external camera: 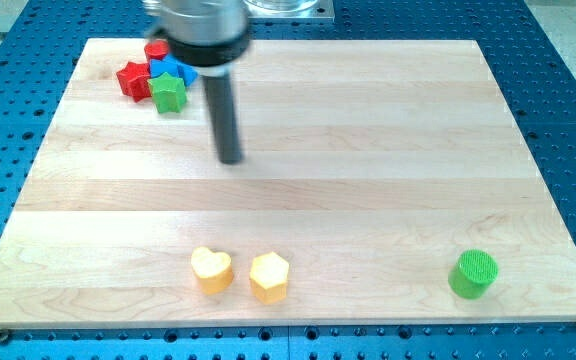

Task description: Move the green circle to the bottom of the yellow blocks

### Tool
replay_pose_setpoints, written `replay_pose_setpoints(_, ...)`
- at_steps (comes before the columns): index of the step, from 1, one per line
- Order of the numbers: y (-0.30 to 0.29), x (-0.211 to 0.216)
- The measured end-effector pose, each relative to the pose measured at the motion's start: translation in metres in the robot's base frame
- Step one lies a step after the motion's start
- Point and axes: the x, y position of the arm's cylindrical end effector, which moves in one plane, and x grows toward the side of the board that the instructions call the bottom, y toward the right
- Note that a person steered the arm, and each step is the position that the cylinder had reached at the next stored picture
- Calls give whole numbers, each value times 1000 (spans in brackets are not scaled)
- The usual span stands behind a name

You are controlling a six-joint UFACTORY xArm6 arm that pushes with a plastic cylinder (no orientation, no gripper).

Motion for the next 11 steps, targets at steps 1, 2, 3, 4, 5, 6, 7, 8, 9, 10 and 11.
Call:
replay_pose_setpoints(1,139,36)
replay_pose_setpoints(2,248,82)
replay_pose_setpoints(3,307,138)
replay_pose_setpoints(4,264,160)
replay_pose_setpoints(5,165,160)
replay_pose_setpoints(6,79,160)
replay_pose_setpoints(7,78,156)
replay_pose_setpoints(8,115,157)
replay_pose_setpoints(9,98,187)
replay_pose_setpoints(10,98,186)
replay_pose_setpoints(11,78,187)
